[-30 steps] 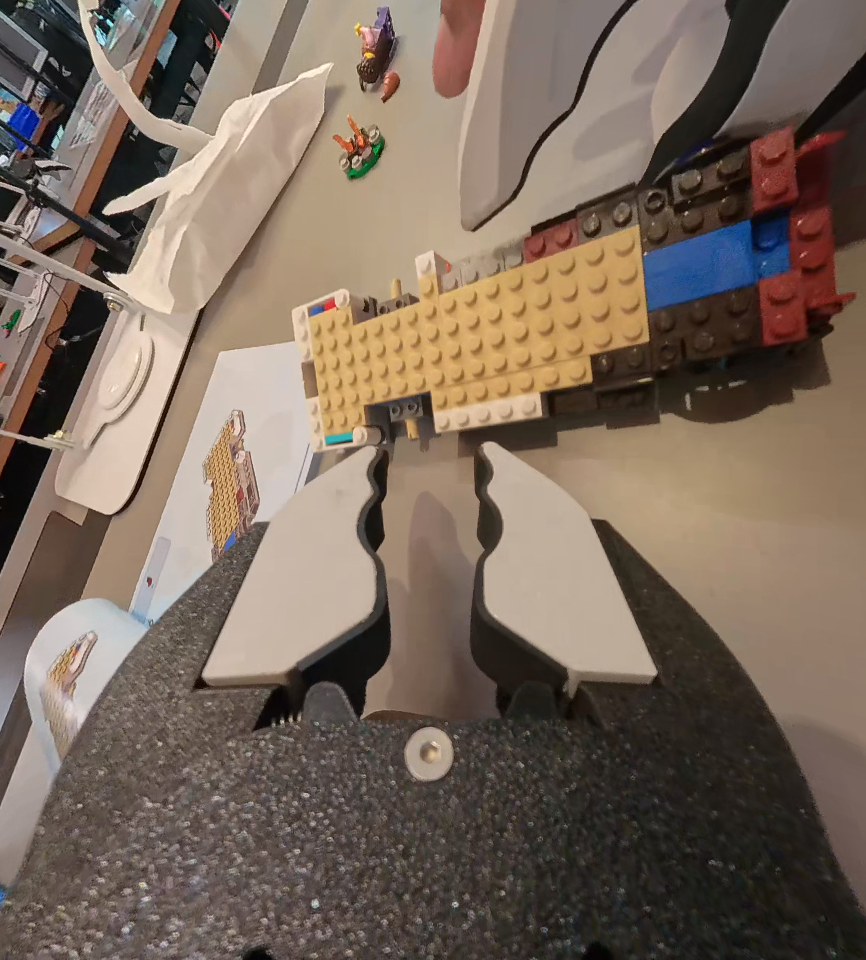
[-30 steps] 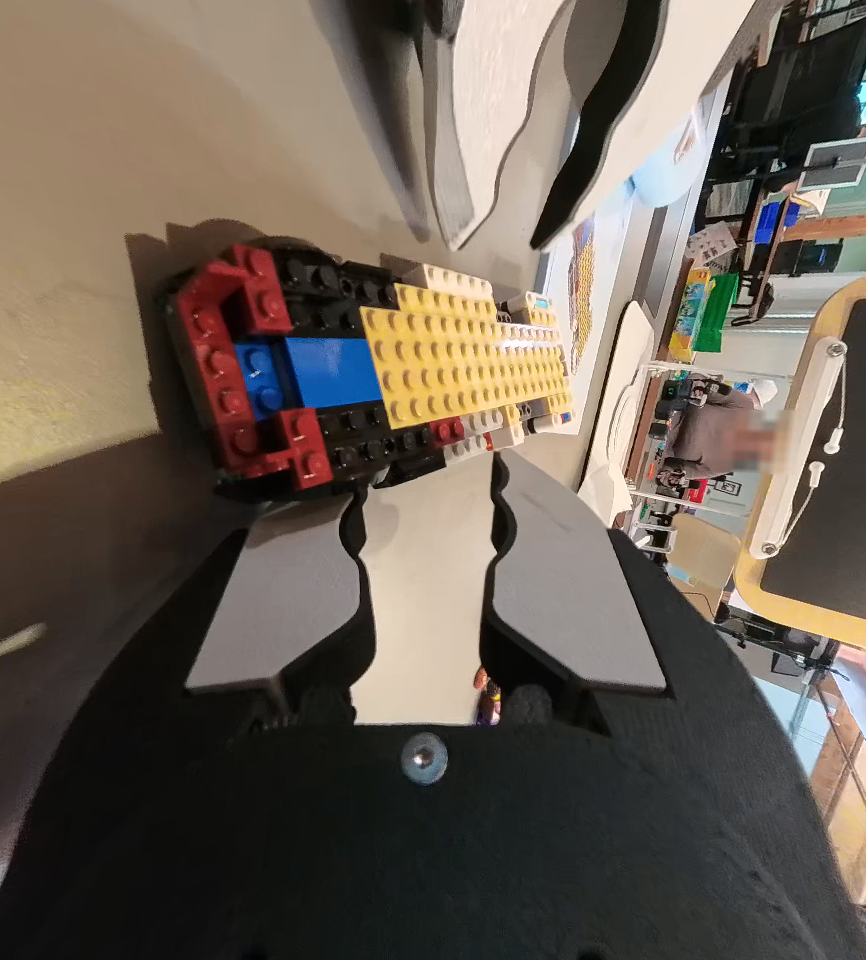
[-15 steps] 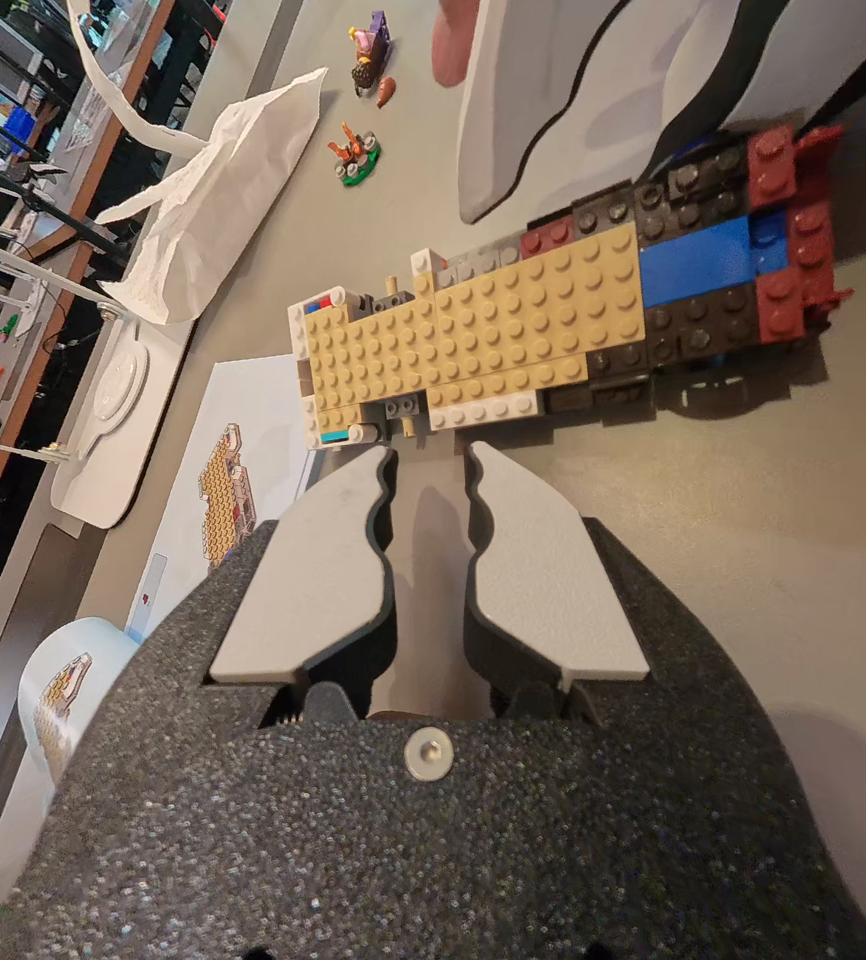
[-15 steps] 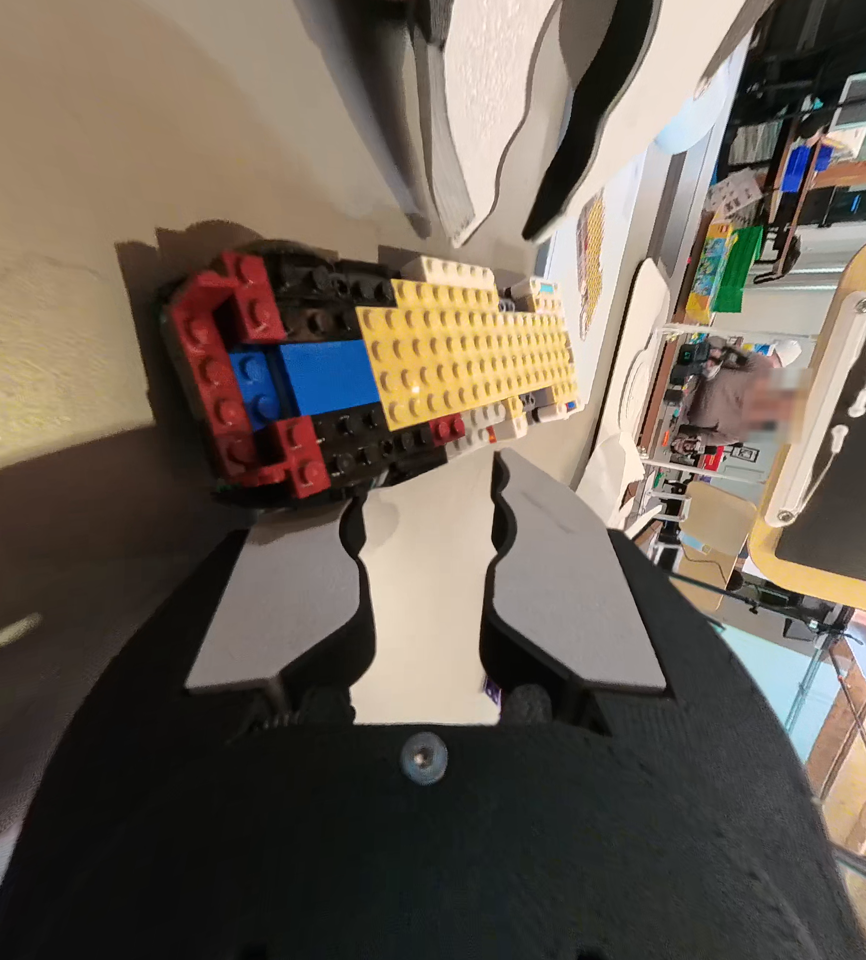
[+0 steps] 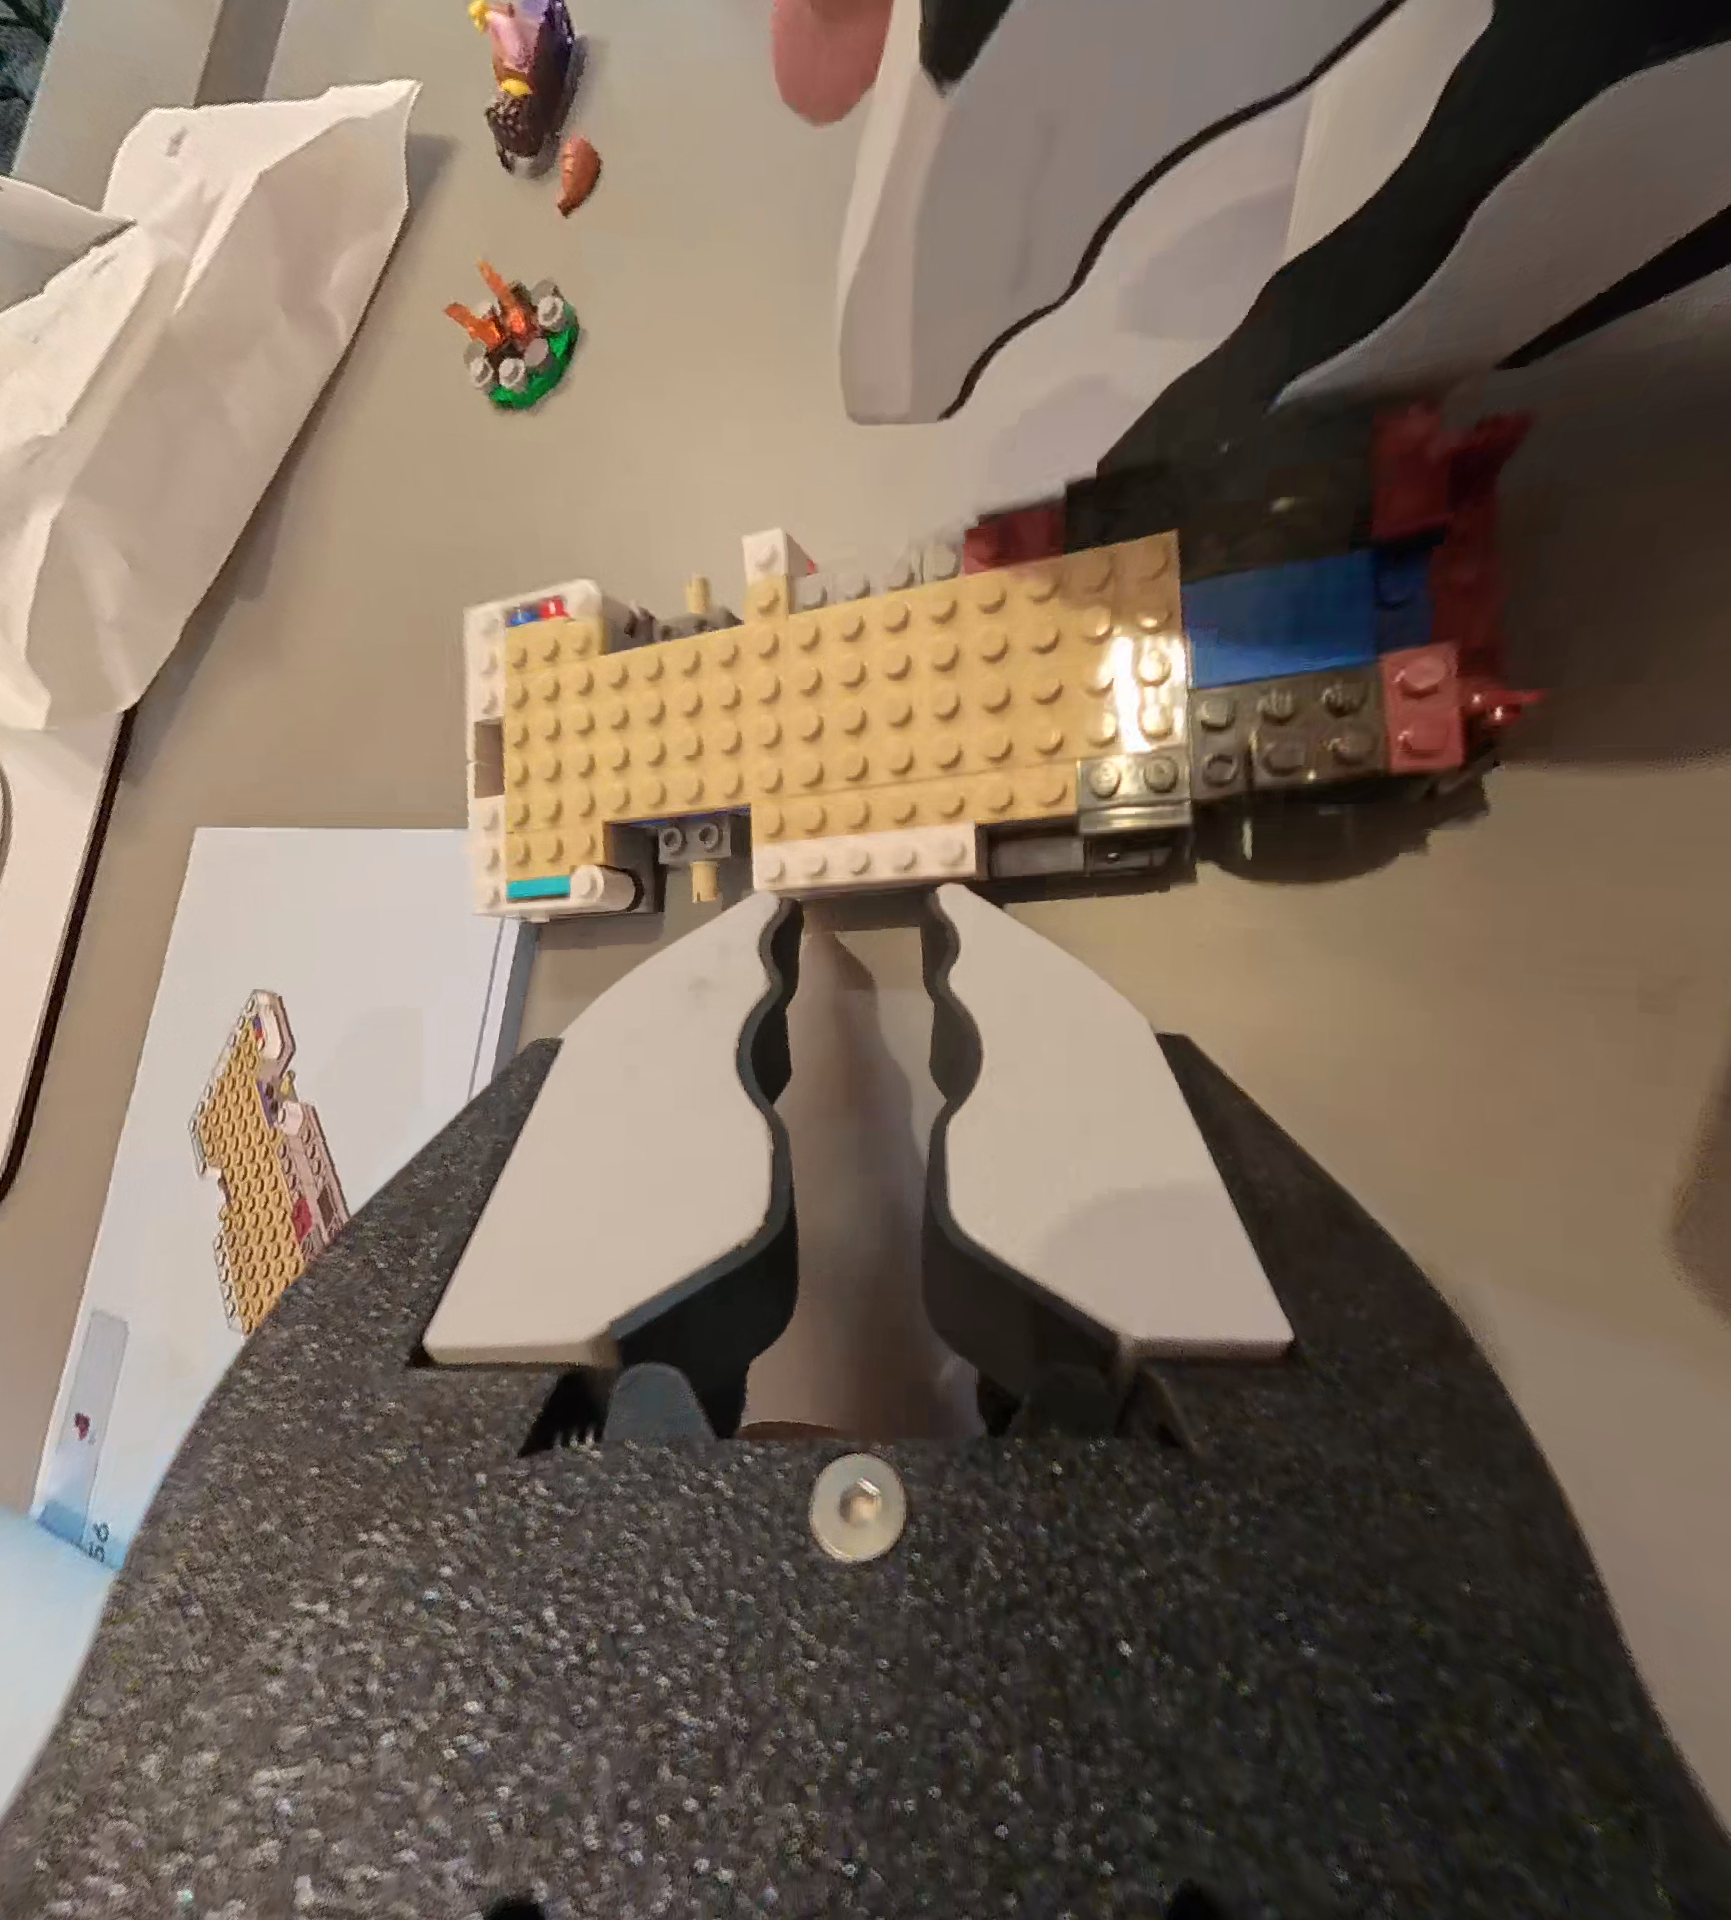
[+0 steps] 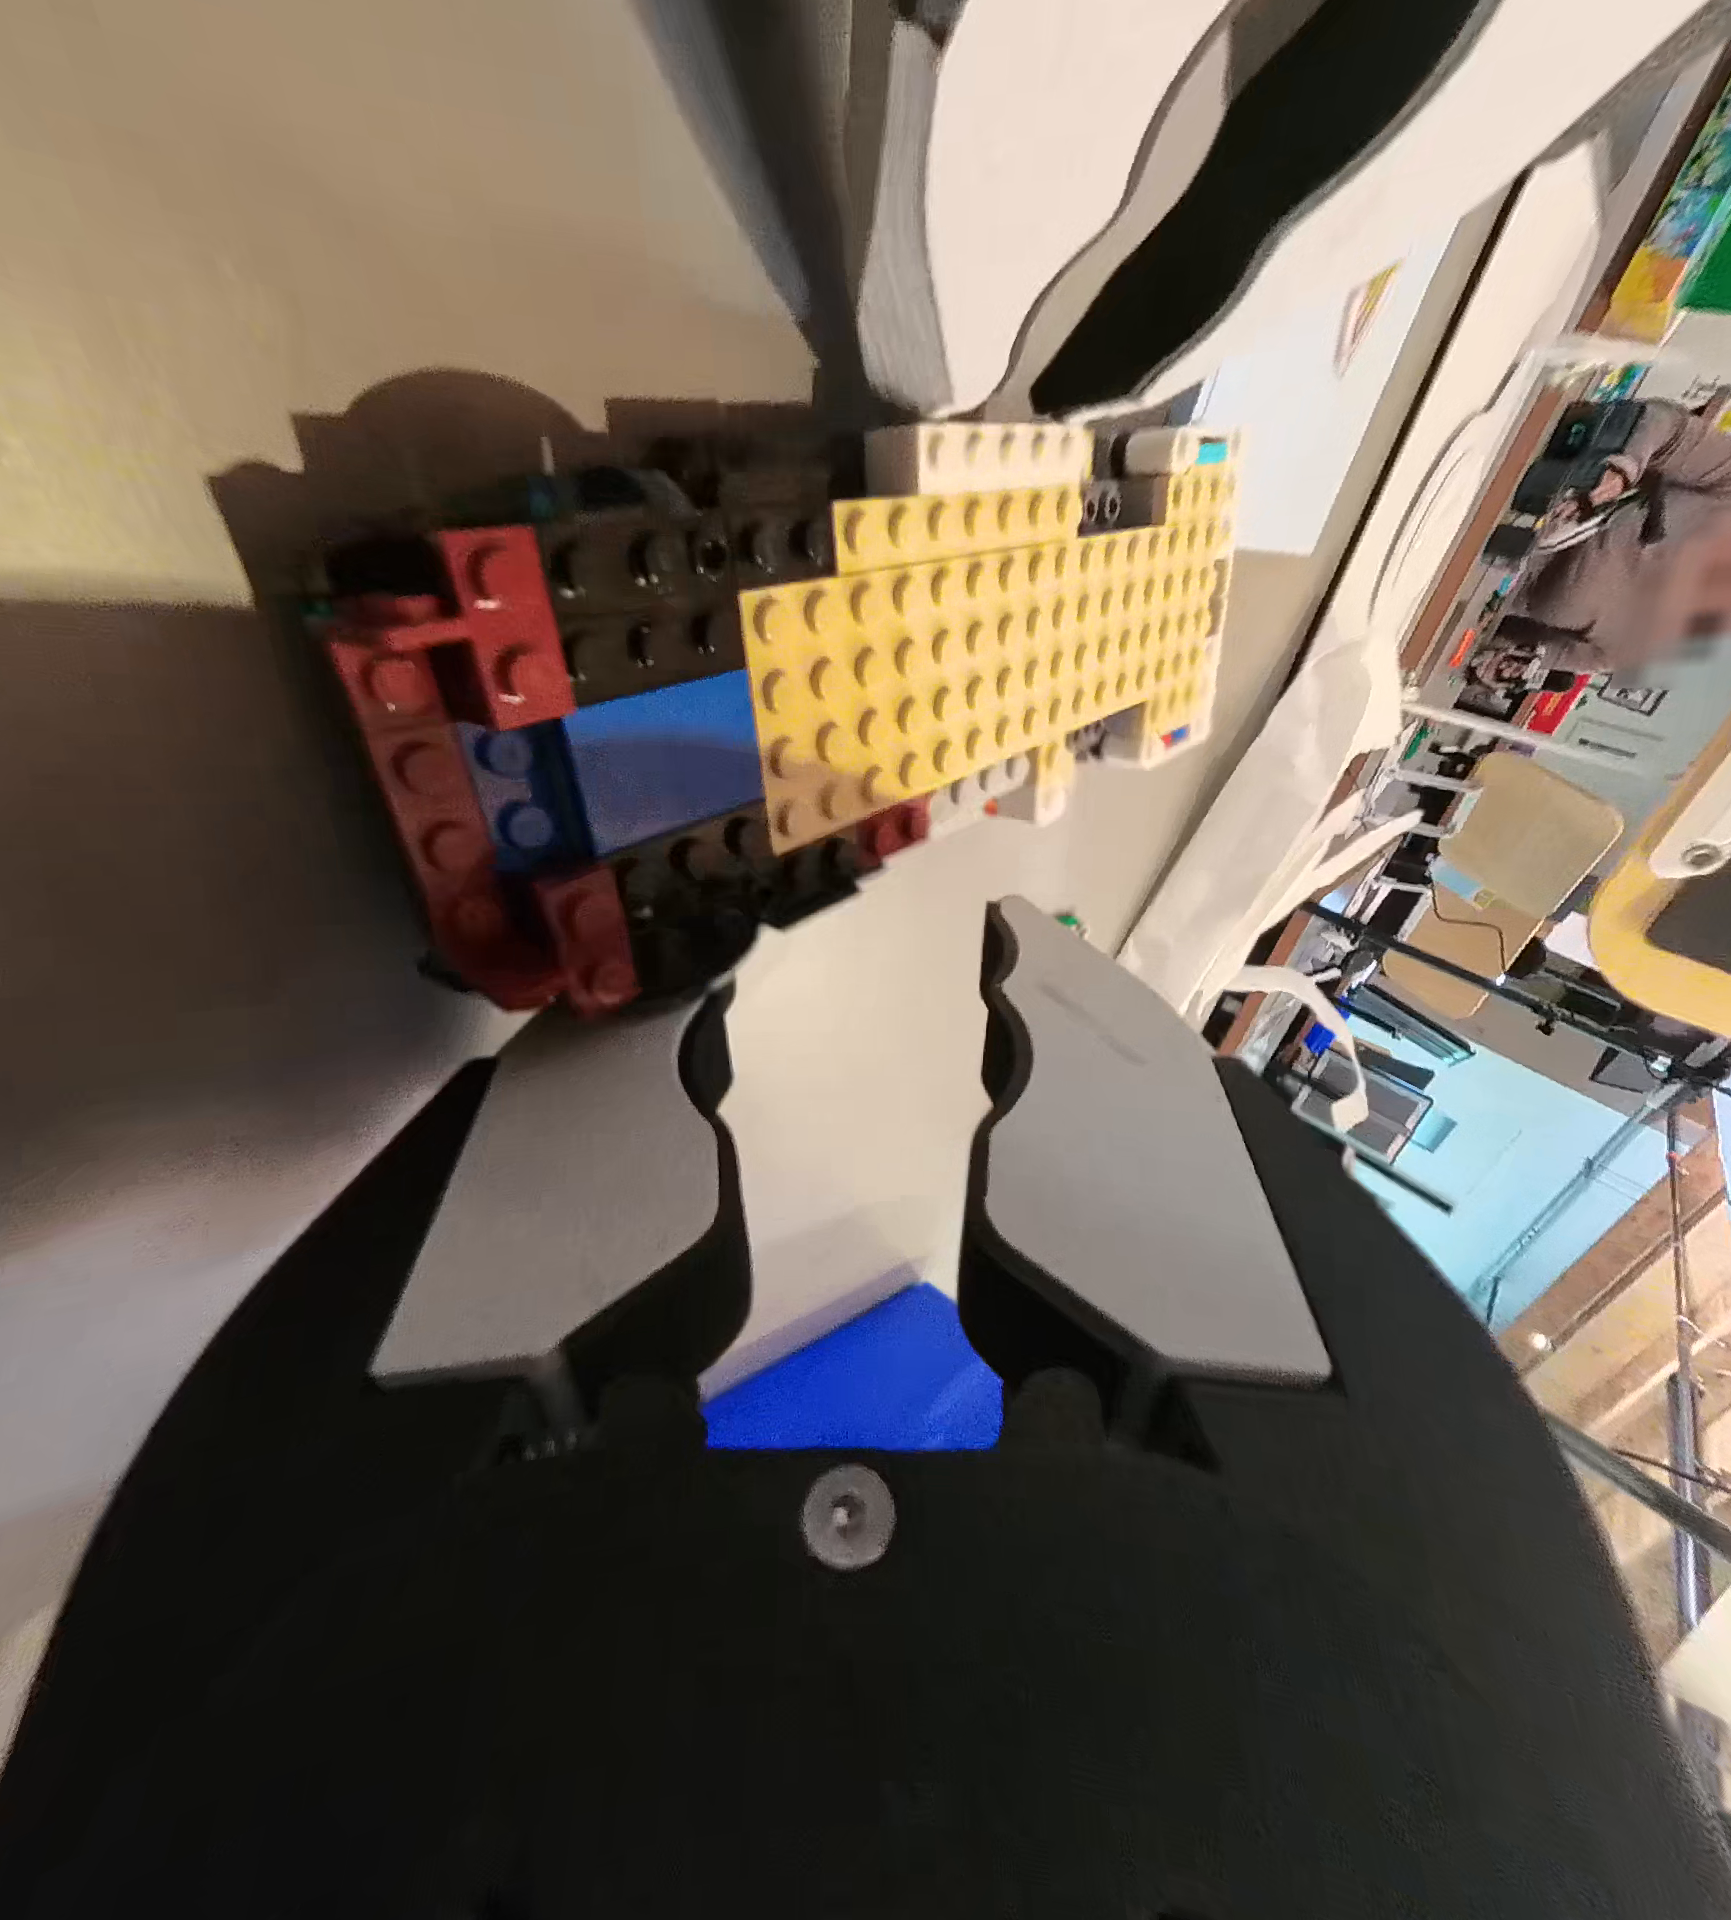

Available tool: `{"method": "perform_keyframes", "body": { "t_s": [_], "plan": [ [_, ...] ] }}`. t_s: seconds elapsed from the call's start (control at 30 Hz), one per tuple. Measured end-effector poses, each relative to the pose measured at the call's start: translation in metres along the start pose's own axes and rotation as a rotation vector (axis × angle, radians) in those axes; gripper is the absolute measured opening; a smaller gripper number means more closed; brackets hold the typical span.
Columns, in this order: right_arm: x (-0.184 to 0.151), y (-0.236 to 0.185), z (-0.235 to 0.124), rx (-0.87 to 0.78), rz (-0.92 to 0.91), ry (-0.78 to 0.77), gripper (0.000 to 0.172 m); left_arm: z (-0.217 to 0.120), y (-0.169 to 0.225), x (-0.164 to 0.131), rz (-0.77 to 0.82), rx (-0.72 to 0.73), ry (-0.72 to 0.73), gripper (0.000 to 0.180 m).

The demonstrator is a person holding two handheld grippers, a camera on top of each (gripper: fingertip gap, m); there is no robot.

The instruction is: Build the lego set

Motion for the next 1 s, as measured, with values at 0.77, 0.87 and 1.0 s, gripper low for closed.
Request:
{"method": "perform_keyframes", "body": {
  "t_s": [0.77, 0.87, 1.0],
  "plan": [
    [0.024, -0.013, -0.092, 0.046, 0.473, 0.487, 0.044, 0.019, -0.027, 0.029, -0.028, 0.069, 0.021, 0.036],
    [0.066, -0.022, -0.086, 0.136, 0.414, 0.598, 0.044, -0.007, -0.059, 0.013, -0.124, 0.095, 0.035, 0.041],
    [0.112, -0.02, -0.068, 0.106, 0.33, 0.644, 0.044, -0.022, -0.111, 0.004, -0.259, 0.009, 0.011, 0.053]
  ]
}}
Point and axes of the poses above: each gripper's, where its closed fingertips meet, z out along the fingers, x out of its top, y = z × x across the jaws, the point moved 10 cm from there along -z, back along the fingers, and after that the axes turned 8 degrees about -y, right-handed, at the moved point
